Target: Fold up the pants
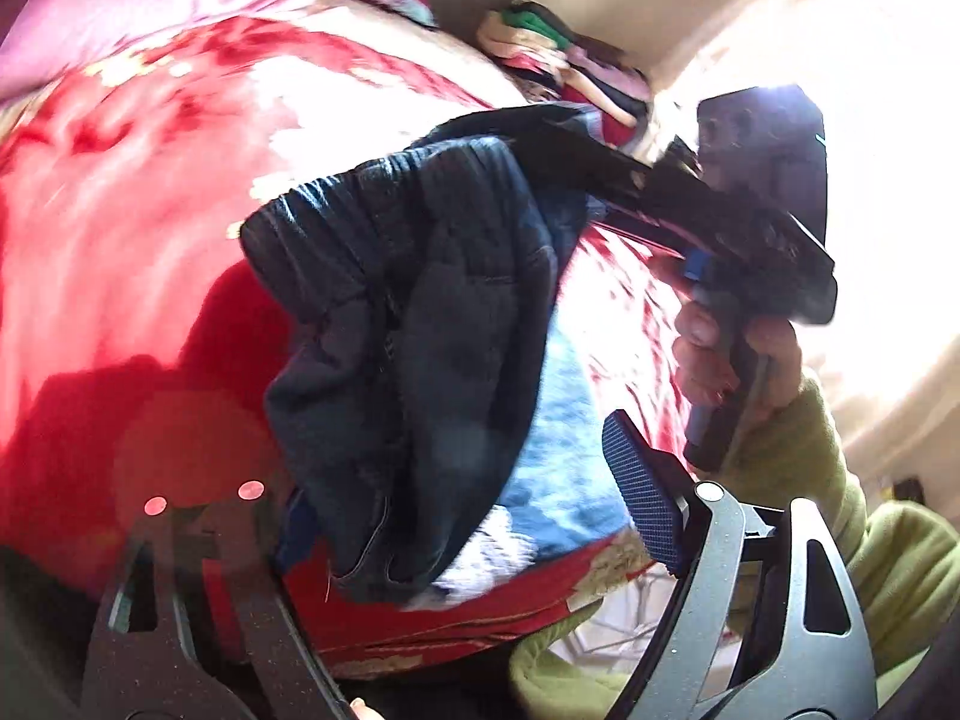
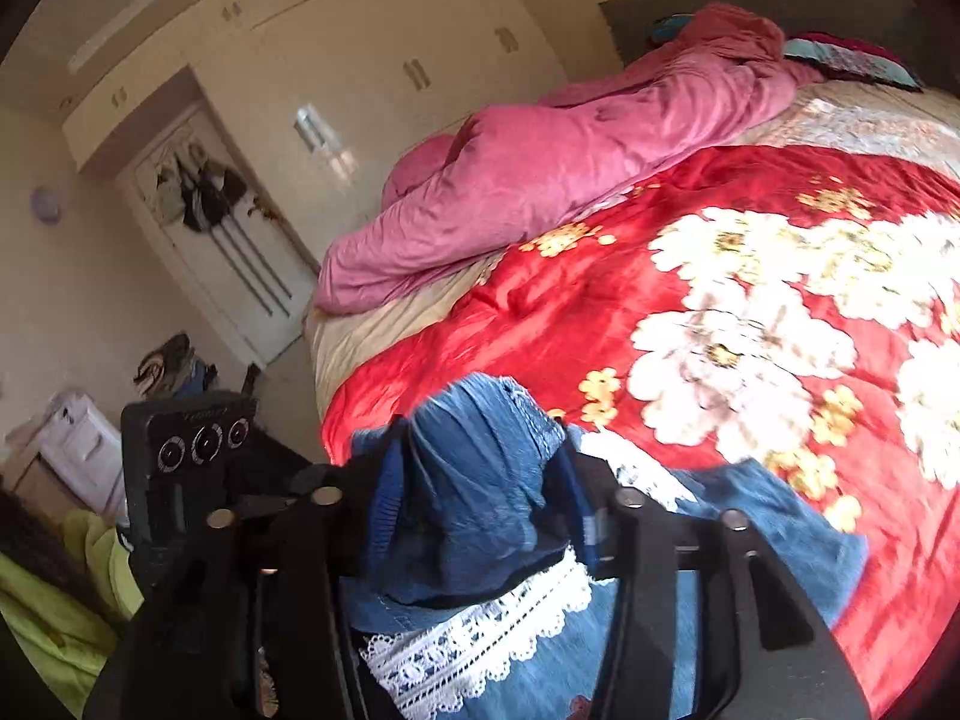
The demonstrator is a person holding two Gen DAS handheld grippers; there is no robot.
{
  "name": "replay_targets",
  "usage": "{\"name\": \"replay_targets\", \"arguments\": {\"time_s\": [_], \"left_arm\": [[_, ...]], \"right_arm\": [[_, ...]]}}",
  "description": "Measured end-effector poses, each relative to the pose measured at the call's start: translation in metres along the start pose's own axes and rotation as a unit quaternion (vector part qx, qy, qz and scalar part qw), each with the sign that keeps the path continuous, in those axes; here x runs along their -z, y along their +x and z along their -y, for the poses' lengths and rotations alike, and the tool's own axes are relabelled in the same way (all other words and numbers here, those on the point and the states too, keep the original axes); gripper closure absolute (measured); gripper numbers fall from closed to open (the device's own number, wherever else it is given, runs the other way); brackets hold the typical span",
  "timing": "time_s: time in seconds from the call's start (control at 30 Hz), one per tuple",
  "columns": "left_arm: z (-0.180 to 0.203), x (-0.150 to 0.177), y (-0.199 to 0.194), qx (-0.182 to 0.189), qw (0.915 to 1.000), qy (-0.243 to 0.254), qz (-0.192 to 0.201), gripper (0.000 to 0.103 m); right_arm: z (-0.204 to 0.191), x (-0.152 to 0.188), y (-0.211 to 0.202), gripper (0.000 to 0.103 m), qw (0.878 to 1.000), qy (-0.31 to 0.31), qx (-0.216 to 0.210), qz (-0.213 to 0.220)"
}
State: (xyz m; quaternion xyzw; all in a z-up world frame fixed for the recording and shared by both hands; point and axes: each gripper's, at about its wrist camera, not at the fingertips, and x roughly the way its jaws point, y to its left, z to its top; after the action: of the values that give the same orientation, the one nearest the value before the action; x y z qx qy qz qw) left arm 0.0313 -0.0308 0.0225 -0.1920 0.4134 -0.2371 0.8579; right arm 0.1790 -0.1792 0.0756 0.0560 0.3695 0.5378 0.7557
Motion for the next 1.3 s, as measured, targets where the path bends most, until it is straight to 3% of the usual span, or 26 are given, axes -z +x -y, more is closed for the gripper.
{"name": "replay_targets", "arguments": {"time_s": [0.1,0.2,0.27,0.33,0.47,0.63,0.83,1.0,1.3], "left_arm": [[0.023,0.007,0.014,0.02,0.9986,0.043,-0.026,0.024],[0.041,0.015,0.028,0.019,0.995,0.085,-0.05,0.022],[0.044,0.02,0.033,0.024,0.994,0.087,-0.062,0.022],[0.046,0.023,0.037,0.007,0.9933,0.095,-0.065,0.021],[0.038,0.025,0.038,0.001,0.9947,0.074,-0.07,0.021],[0.041,0.031,0.03,-0.007,0.9952,0.073,-0.065,0.021],[0.032,0.023,0.019,-0.026,0.9965,0.068,-0.041,0.02],[0.023,0.014,0.01,-0.045,0.9968,0.062,-0.026,0.019],[-0.008,-0.015,-0.009,-0.116,0.992,0.051,0.003,0.016]], "right_arm": [[0.014,0.012,-0.026,0.044,0.999,0.027,0.038,0.022],[0.014,0.028,-0.039,0.04,0.992,0.023,0.126,0.012],[0.011,0.04,-0.04,0.032,0.99,0.017,0.139,0.0],[0.011,0.05,-0.034,0.03,0.988,0.019,0.154,-0.02],[0.034,0.071,-0.018,0.029,0.969,0.033,0.235,-0.073],[0.041,0.082,-0.014,0.028,0.966,0.047,0.243,-0.068],[0.019,0.075,-0.056,0.026,0.972,0.047,0.23,0.009],[-0.007,0.082,-0.087,0.026,0.972,0.025,0.229,0.041],[-0.067,0.118,-0.094,0.026,0.969,-0.069,0.235,0.027]]}}
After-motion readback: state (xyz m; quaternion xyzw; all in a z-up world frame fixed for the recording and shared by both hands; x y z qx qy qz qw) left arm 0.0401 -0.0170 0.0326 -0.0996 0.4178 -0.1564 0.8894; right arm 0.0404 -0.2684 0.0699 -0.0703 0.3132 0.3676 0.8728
